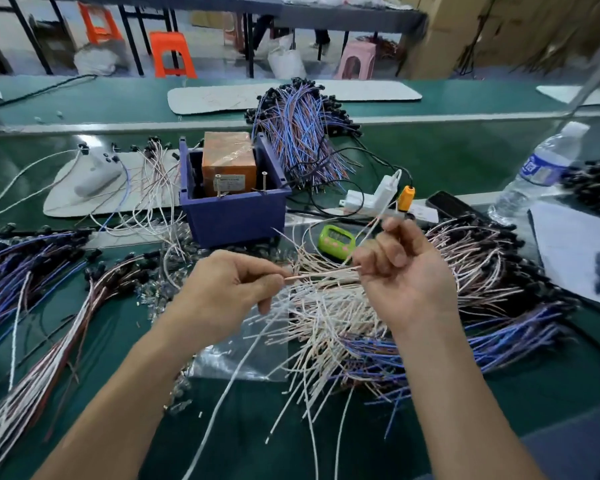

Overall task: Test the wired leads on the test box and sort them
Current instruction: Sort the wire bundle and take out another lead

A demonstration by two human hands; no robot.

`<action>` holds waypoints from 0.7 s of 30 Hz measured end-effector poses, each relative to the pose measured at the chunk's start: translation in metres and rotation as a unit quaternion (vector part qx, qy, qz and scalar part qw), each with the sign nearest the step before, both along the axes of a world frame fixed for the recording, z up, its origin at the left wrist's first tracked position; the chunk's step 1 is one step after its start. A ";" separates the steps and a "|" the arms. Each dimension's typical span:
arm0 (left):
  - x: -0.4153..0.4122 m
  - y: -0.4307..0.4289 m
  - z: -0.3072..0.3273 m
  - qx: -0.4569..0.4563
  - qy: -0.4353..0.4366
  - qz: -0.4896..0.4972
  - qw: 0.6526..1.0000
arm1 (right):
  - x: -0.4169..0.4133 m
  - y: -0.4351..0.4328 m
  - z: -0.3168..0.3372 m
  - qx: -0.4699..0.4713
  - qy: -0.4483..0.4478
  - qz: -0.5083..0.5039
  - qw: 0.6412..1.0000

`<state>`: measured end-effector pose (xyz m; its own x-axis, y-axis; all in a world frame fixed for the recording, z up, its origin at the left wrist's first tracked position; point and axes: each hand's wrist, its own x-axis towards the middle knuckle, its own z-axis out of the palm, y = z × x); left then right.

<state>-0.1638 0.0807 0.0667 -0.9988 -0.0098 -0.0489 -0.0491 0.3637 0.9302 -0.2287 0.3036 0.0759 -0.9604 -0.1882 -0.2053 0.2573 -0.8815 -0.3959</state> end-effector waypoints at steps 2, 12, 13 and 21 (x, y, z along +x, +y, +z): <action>-0.004 0.013 0.003 -0.025 0.002 -0.013 1.000 | 0.002 0.025 -0.001 0.008 -0.006 -0.024 1.000; -0.023 0.082 0.003 -0.149 0.031 -0.113 0.982 | 0.006 0.133 -0.007 0.081 -0.065 -0.138 0.985; -0.024 0.085 0.002 -0.151 0.030 -0.117 0.981 | 0.005 0.143 -0.008 0.078 -0.076 -0.150 0.983; -0.035 0.103 -0.009 -0.176 -0.017 -0.154 0.972 | 0.007 0.204 -0.023 0.138 -0.126 -0.222 0.957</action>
